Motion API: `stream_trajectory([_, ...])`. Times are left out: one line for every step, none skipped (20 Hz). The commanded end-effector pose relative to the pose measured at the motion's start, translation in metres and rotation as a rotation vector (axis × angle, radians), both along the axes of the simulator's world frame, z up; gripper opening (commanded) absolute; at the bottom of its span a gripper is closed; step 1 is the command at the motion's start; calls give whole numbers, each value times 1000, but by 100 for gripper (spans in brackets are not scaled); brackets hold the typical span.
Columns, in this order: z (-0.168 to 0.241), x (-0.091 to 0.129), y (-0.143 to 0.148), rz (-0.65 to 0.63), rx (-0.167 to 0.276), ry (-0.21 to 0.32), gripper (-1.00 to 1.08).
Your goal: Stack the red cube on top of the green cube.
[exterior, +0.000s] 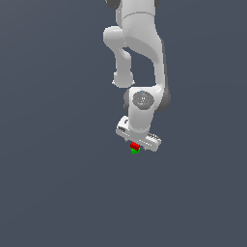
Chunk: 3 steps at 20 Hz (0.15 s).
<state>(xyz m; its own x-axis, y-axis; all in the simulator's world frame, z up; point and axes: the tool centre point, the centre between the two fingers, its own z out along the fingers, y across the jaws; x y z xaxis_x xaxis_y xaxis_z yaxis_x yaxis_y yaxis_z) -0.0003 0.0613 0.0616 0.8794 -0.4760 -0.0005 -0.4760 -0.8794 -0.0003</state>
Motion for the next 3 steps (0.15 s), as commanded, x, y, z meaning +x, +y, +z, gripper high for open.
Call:
stream_trajectory([0,0,0,0,0,0,100])
stream_trajectory([0,0,0,0,0,0,100])
stream_trajectory([0,0,0,0,0,0,100])
